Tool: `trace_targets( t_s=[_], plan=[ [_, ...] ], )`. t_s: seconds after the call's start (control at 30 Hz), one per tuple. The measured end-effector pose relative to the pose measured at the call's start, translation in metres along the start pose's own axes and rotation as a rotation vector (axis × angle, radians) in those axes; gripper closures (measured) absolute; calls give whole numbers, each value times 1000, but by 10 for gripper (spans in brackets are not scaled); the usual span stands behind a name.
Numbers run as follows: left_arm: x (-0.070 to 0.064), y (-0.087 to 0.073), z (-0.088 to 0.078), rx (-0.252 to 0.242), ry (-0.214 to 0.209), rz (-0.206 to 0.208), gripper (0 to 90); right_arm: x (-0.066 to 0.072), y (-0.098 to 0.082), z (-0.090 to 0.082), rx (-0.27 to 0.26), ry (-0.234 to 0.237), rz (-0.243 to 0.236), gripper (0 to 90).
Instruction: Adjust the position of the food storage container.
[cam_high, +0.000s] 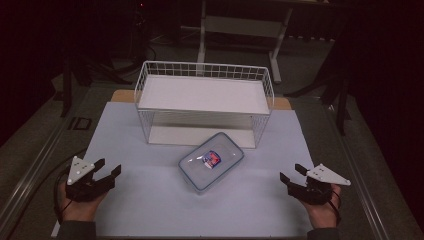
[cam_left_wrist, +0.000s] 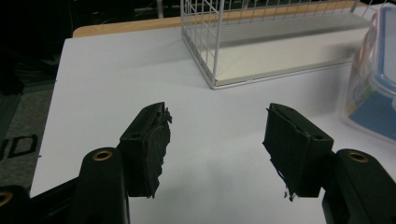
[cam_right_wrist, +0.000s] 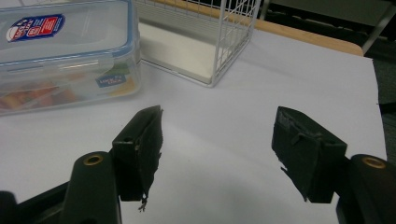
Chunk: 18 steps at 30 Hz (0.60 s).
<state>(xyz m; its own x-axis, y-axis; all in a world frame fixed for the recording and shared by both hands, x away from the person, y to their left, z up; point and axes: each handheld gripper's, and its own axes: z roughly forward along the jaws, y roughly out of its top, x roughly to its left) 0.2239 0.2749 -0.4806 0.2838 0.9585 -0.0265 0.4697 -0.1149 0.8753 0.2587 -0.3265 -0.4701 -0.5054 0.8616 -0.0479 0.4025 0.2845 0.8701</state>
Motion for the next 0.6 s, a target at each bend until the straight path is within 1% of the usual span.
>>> trace_targets(
  t_s=[0.07, 0.23, 0.43, 0.6],
  plan=[
    [-1, 0, 1, 6, -2, 5, 392, 0, 0, 1, 3, -2, -2, 329],
    [-2, 1, 0, -5, 8, 16, 393, -1, 0, 2, 4, 3, 4, 326],
    [0, 1, 1, -9, 12, 5, 393, 0, 0, 4, 16, 12, -2, 323],
    [-1, 2, 2, -8, 12, 11, 393, 2, 1, 8, 19, 21, 3, 343]
  ],
)
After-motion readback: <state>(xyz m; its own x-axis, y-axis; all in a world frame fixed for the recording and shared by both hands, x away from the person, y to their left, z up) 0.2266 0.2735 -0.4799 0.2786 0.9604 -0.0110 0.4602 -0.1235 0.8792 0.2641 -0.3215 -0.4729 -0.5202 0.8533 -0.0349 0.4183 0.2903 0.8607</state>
